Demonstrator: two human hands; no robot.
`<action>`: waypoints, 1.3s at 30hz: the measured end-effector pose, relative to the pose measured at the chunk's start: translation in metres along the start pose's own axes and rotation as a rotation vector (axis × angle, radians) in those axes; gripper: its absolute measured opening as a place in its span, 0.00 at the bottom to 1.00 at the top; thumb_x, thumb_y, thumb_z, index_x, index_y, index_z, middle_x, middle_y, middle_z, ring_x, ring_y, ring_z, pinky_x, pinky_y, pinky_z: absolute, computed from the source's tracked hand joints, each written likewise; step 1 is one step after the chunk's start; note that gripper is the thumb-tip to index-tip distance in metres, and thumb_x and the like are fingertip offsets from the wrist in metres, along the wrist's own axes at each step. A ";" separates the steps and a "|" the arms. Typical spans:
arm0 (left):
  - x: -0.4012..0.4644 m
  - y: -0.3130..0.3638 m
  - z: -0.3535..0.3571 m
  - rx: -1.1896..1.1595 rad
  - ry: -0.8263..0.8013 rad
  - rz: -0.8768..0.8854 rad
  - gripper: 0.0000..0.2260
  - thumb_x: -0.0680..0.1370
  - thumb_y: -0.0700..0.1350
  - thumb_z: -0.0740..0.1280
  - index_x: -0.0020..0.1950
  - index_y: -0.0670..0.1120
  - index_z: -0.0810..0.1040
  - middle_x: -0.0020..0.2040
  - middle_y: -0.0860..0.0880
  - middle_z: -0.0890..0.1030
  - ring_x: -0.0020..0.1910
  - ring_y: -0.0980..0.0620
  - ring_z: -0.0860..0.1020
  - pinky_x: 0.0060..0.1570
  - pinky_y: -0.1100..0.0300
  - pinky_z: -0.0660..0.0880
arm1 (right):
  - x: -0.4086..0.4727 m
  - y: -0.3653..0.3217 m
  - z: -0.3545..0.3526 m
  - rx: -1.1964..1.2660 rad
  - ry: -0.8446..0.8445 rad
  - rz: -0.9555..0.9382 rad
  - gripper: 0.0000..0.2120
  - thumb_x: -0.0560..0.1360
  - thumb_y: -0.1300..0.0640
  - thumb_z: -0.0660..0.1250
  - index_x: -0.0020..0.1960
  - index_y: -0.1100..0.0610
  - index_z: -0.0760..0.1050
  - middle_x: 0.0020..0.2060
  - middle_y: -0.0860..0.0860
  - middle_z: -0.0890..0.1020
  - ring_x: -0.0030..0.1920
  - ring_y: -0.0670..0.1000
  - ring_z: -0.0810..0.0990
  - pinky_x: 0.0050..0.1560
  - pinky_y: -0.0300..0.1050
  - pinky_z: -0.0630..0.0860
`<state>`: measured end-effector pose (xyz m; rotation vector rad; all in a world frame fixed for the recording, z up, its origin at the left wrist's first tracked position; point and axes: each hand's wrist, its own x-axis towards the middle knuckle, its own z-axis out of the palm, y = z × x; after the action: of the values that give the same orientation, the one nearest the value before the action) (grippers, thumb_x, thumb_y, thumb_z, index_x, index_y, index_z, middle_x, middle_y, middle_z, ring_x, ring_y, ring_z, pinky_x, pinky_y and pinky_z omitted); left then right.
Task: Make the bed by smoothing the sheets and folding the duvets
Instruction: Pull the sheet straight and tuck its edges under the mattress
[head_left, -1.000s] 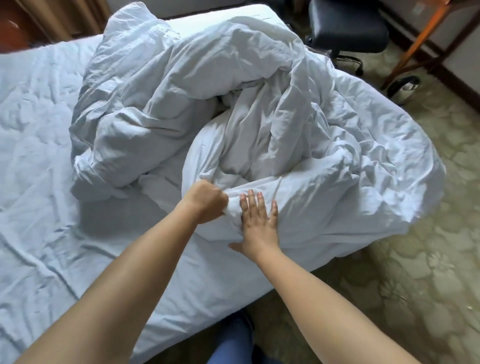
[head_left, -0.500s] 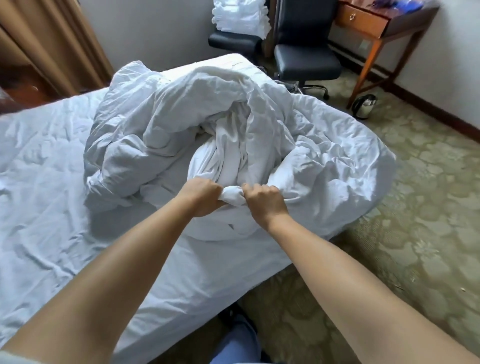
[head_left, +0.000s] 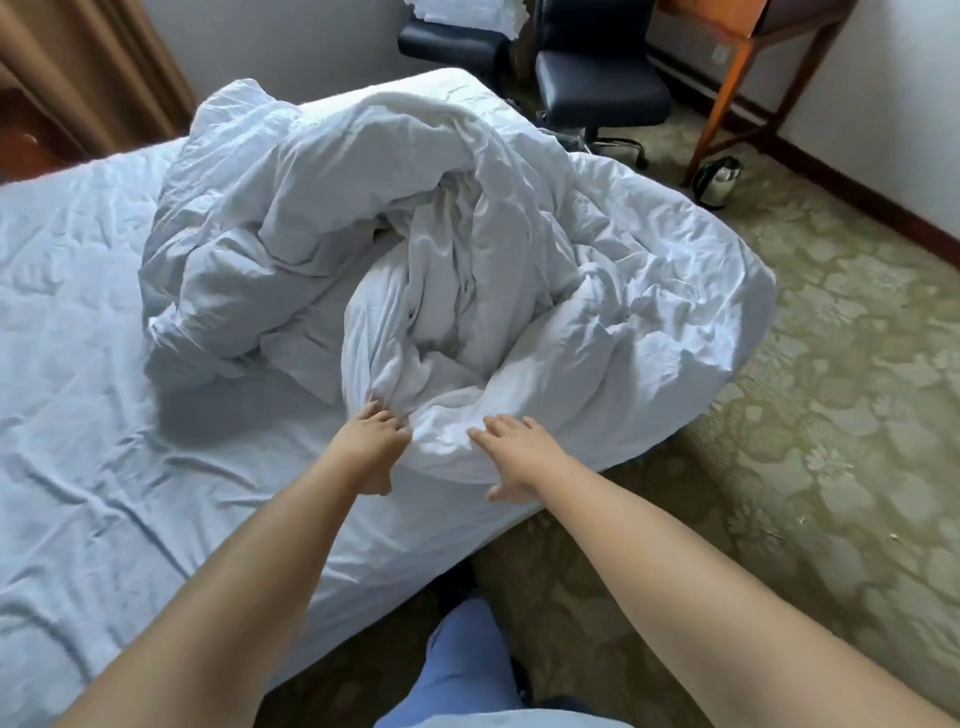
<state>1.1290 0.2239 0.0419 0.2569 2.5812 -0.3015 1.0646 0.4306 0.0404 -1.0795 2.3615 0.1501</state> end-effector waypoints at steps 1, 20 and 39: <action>0.003 -0.004 -0.003 -0.101 0.059 0.010 0.25 0.67 0.49 0.72 0.62 0.46 0.73 0.61 0.50 0.75 0.65 0.48 0.71 0.68 0.60 0.56 | 0.007 0.002 -0.006 -0.005 0.030 0.004 0.42 0.74 0.45 0.69 0.78 0.51 0.49 0.77 0.54 0.52 0.77 0.54 0.50 0.75 0.54 0.52; 0.122 -0.124 -0.108 -0.711 0.268 -0.496 0.24 0.76 0.46 0.62 0.73 0.50 0.64 0.68 0.46 0.68 0.65 0.43 0.70 0.58 0.48 0.73 | 0.142 0.050 -0.160 0.172 0.242 0.199 0.40 0.77 0.45 0.64 0.78 0.43 0.40 0.76 0.51 0.35 0.77 0.59 0.41 0.73 0.64 0.50; 0.246 -0.155 -0.099 -1.075 -0.005 -0.901 0.29 0.65 0.54 0.75 0.63 0.45 0.74 0.60 0.45 0.78 0.58 0.43 0.77 0.55 0.54 0.75 | 0.292 0.108 -0.143 -0.083 0.244 0.105 0.27 0.80 0.49 0.57 0.76 0.45 0.51 0.74 0.61 0.49 0.65 0.69 0.64 0.62 0.61 0.68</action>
<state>0.8363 0.1313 0.0220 -1.2634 2.2954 0.7749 0.7681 0.2632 -0.0002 -1.0637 2.6537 0.1632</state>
